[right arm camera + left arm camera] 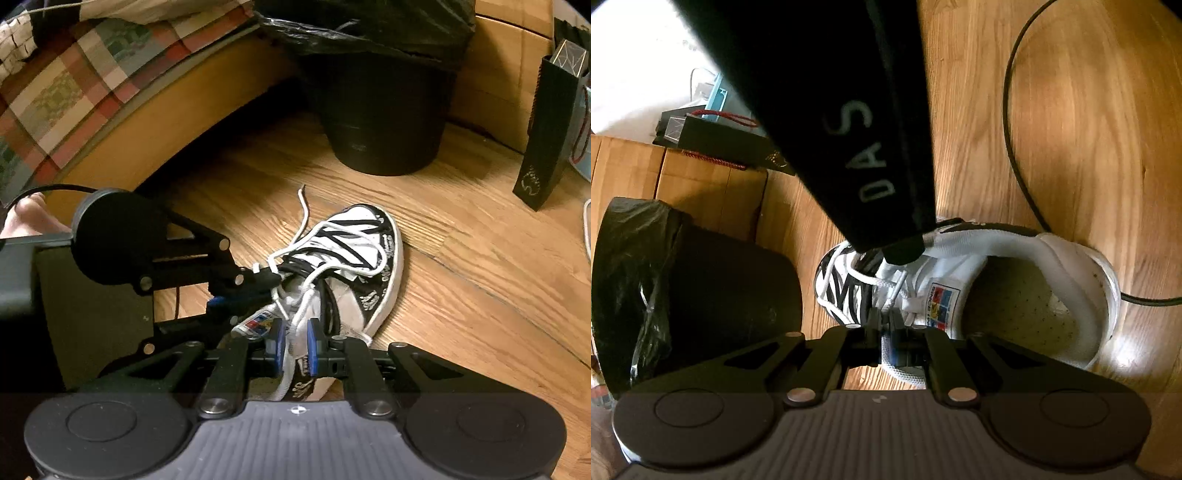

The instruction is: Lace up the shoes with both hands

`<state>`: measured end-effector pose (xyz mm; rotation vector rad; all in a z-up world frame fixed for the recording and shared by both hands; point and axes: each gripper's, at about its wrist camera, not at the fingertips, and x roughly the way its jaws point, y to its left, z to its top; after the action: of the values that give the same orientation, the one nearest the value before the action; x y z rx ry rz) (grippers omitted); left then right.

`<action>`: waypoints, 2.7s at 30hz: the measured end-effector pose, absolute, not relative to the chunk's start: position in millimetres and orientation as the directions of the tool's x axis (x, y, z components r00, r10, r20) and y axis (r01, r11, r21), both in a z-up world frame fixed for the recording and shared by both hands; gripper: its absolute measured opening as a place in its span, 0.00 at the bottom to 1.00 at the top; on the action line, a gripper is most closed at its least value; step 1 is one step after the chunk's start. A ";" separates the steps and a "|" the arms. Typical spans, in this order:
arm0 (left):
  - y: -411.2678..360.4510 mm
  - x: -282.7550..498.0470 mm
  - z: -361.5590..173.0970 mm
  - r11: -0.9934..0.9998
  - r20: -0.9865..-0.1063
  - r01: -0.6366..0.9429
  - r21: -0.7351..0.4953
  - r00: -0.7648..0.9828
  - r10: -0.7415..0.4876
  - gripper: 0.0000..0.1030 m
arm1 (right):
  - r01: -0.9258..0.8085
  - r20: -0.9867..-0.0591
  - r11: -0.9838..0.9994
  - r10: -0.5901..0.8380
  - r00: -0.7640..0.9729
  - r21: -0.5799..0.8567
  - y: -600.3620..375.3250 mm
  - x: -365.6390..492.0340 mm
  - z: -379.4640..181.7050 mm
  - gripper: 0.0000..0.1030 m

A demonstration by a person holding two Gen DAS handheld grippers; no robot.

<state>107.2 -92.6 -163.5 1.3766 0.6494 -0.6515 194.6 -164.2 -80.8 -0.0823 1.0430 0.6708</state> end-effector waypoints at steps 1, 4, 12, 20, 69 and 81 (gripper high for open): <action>-93.1 107.9 -163.6 0.087 -0.748 0.748 0.658 0.662 -0.038 0.04 | -0.545 -0.820 0.802 0.472 0.325 0.246 -164.2 194.6 -81.6 0.14; -94.8 110.1 -166.0 0.091 -0.760 0.759 0.645 0.649 -0.031 0.04 | -0.538 -0.828 0.809 0.458 0.325 0.236 -164.0 193.8 -84.1 0.15; -91.4 119.4 -161.8 0.168 -0.801 0.794 0.585 0.597 -0.031 0.05 | -0.473 -0.816 0.831 0.476 0.328 0.294 -179.2 198.2 -88.9 0.26; -86.9 132.0 -149.0 0.290 -0.844 0.818 0.497 0.533 -0.058 0.04 | -0.380 -0.796 0.833 0.524 0.303 0.403 -196.4 205.2 -95.7 0.26; -24.9 205.2 -84.5 0.533 -0.900 0.843 -0.080 0.169 -0.402 0.29 | -0.447 -0.735 0.811 0.556 0.387 0.378 -194.9 210.2 -71.1 0.26; -36.6 195.2 -106.2 0.541 -0.887 0.840 -0.039 0.220 -0.405 0.29 | -0.415 -0.740 0.822 0.549 0.389 0.391 -198.3 212.0 -71.2 0.26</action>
<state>195.2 -36.6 -106.2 0.5128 1.0159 -0.9149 212.0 -198.3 -71.2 0.1508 0.9983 0.6154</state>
